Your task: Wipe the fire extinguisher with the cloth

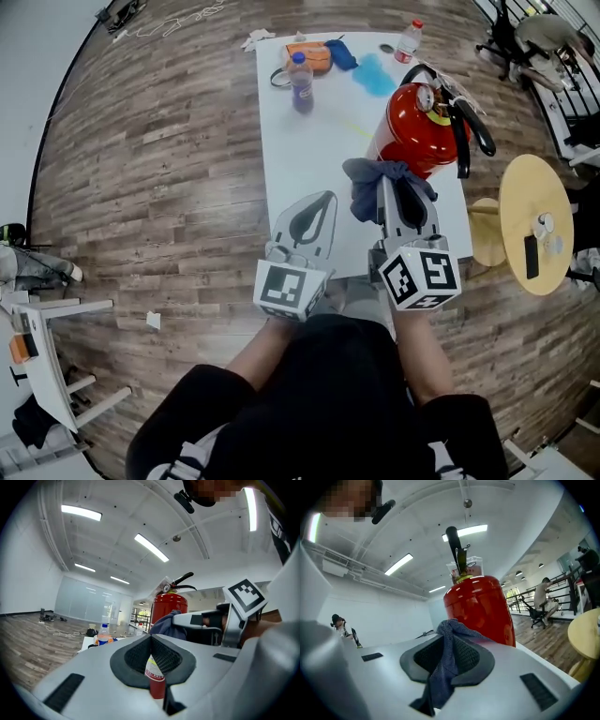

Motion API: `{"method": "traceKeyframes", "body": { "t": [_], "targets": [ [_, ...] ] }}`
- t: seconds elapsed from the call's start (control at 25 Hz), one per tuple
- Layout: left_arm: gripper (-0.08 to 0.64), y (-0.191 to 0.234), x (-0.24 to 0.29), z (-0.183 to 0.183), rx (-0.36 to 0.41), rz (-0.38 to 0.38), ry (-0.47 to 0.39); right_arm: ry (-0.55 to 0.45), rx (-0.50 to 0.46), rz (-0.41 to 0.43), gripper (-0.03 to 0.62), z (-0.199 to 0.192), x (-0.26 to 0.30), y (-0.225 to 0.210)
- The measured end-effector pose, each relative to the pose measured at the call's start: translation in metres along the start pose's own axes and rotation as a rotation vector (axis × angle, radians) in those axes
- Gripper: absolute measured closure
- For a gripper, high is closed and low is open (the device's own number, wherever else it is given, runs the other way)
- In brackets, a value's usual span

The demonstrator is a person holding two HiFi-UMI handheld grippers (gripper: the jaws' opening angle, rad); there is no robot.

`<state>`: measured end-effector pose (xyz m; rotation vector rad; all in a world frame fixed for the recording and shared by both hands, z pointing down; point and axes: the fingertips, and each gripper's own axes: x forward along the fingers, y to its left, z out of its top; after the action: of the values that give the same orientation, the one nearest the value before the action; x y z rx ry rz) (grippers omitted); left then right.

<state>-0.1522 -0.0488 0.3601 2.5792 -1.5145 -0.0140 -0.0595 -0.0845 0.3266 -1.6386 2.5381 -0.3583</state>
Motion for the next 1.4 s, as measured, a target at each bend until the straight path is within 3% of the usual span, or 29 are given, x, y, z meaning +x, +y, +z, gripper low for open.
{"method": "traceKeyframes", "body": {
  "t": [0.16, 0.24, 0.32, 0.44, 0.68, 0.84, 0.96, 1.04, 1.12, 1.32, 1.4],
  "targets": [
    [0.537, 0.009, -0.003, 0.004, 0.002, 0.017, -0.015, -0.135, 0.023, 0.047, 0.523, 0.050, 0.010, 0.019],
    [0.537, 0.012, -0.004, 0.004, 0.009, 0.015, -0.021, -0.151, -0.018, 0.040, 0.523, 0.049, 0.017, 0.023],
    [0.537, 0.014, -0.007, 0.001, 0.008, 0.018, -0.017, -0.092, -0.089, 0.011, 0.523, 0.019, 0.022, 0.019],
    [0.537, 0.020, -0.011, -0.004, 0.004, 0.029, 0.001, 0.070, -0.123, -0.026, 0.523, -0.058, 0.030, 0.001],
    [0.537, 0.031, -0.019, -0.015, 0.002, 0.040, 0.030, 0.369, -0.019, -0.082, 0.523, -0.202, 0.029, -0.038],
    [0.537, 0.028, -0.016, -0.022, -0.013, 0.020, 0.048, 0.497, -0.075, -0.087, 0.523, -0.250, 0.014, -0.064],
    [0.537, 0.024, -0.010, -0.023, -0.020, -0.005, 0.051, 0.541, -0.063, -0.165, 0.523, -0.262, -0.005, -0.100],
    [0.537, 0.019, -0.004, -0.024, -0.022, -0.026, 0.053, 0.508, -0.081, -0.195, 0.523, -0.245, -0.015, -0.116],
    [0.537, 0.015, 0.001, -0.028, -0.032, -0.050, 0.061, 0.420, -0.160, -0.144, 0.523, -0.207, -0.018, -0.108],
    [0.537, 0.001, 0.014, -0.034, -0.043, -0.102, 0.078, 0.053, -0.330, -0.034, 0.523, -0.051, -0.023, -0.048],
    [0.537, -0.004, 0.020, -0.034, -0.043, -0.118, 0.080, -0.035, -0.379, -0.022, 0.523, -0.008, -0.022, -0.032]
  ]
}}
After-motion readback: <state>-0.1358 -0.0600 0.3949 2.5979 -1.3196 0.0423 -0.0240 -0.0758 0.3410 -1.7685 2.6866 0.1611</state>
